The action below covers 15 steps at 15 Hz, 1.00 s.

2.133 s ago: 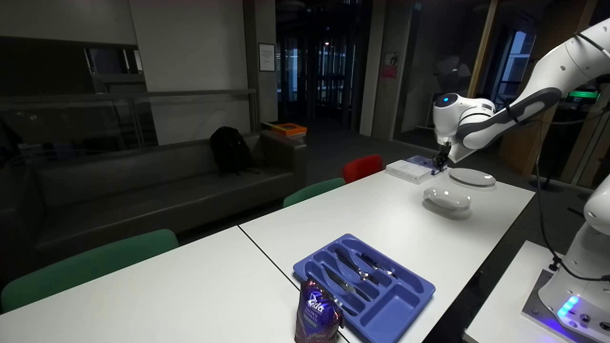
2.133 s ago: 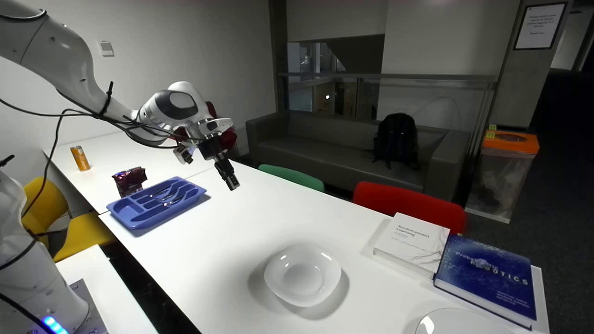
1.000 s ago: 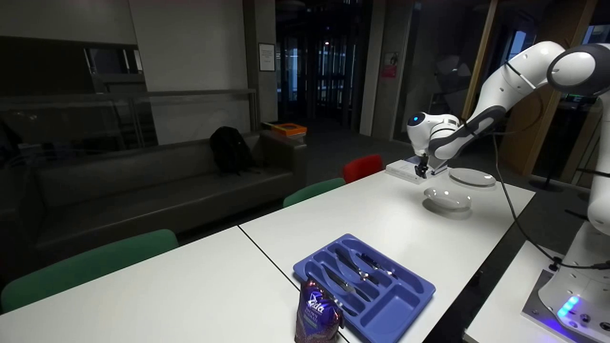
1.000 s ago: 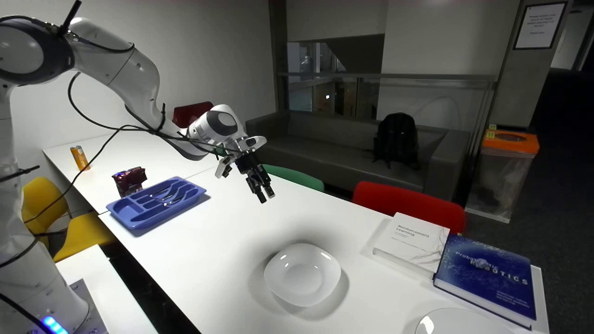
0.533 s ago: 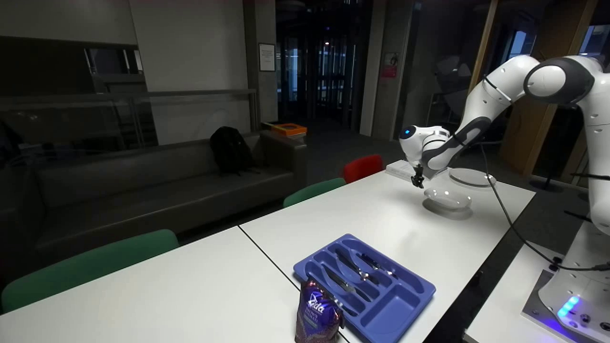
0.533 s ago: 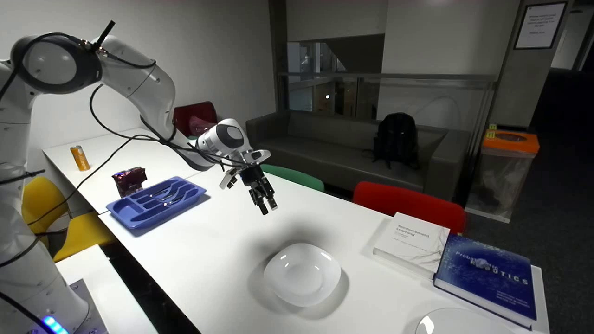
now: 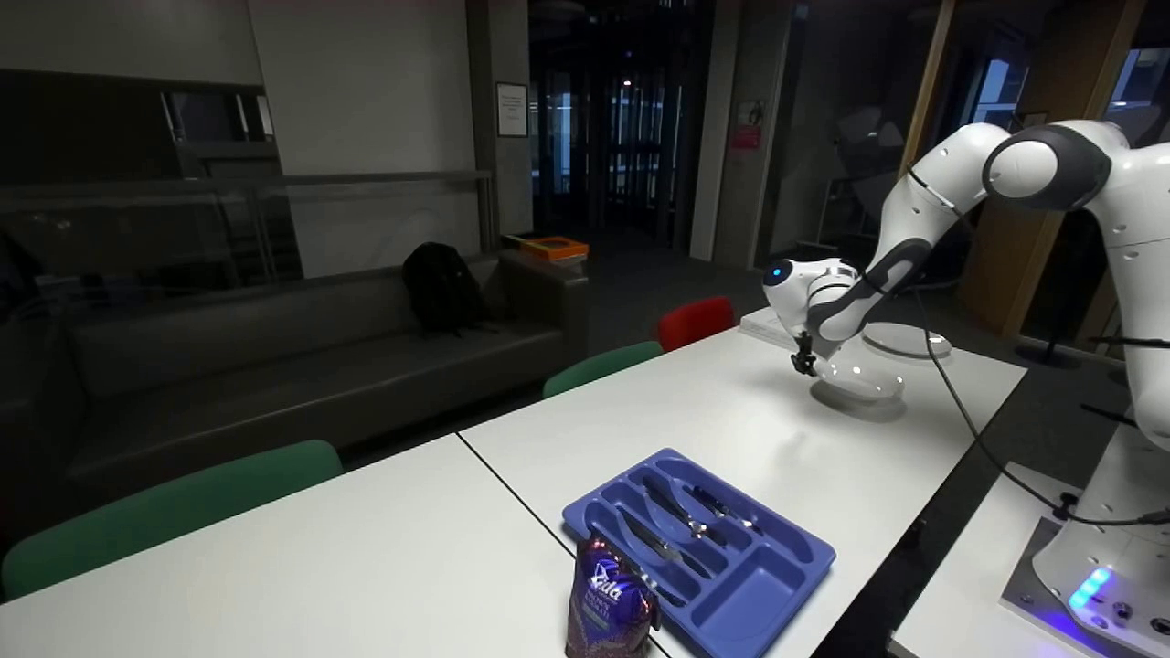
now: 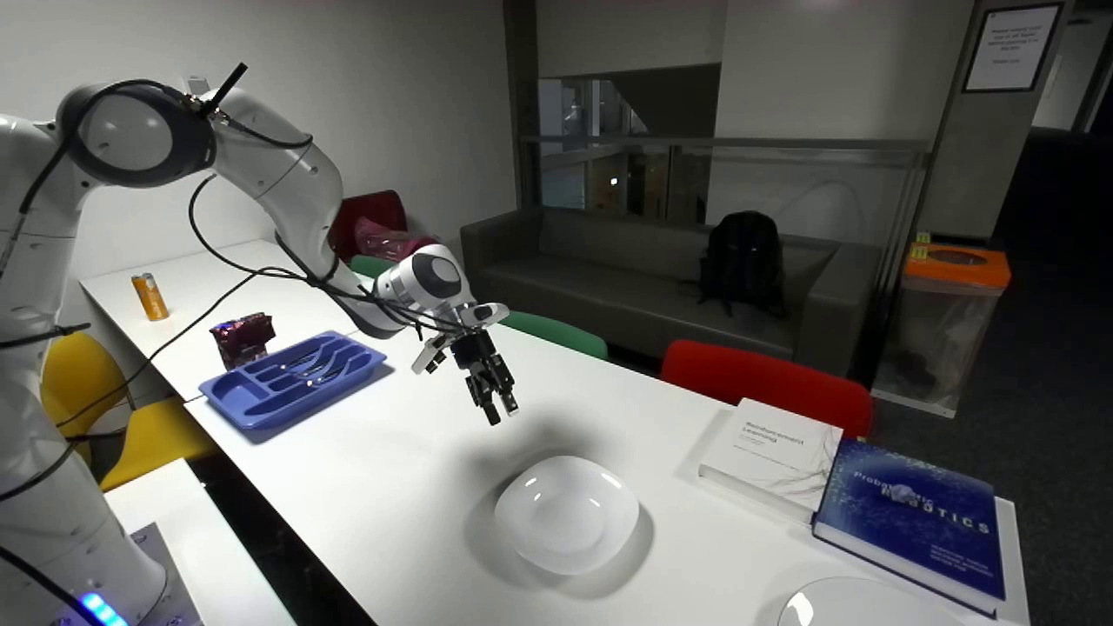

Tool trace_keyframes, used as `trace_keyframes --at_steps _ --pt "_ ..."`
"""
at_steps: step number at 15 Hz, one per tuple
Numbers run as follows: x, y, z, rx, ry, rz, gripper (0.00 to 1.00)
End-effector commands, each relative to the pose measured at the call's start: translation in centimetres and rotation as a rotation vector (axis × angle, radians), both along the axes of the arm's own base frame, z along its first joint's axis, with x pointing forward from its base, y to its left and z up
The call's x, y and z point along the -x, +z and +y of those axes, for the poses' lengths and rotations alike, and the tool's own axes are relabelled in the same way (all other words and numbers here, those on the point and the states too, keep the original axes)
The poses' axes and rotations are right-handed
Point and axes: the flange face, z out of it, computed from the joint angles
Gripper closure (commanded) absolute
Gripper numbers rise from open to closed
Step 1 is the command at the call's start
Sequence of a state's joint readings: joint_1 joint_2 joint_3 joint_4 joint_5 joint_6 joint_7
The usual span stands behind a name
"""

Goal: Move the white plate away from you

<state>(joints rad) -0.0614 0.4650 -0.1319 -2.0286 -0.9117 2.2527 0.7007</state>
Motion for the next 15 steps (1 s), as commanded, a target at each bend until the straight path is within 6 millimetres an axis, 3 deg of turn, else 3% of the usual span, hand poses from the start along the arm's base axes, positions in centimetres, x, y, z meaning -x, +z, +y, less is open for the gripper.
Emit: trace_keyframes --at_steps 1,10,15 --pt "-0.07 0.09 0.09 0.001 0.002 0.000 0.00" --pt "-0.14 0.14 0.36 0.003 0.007 0.000 0.00" --pt "0.17 -0.78 -0.19 0.017 -0.016 -0.002 0.00"
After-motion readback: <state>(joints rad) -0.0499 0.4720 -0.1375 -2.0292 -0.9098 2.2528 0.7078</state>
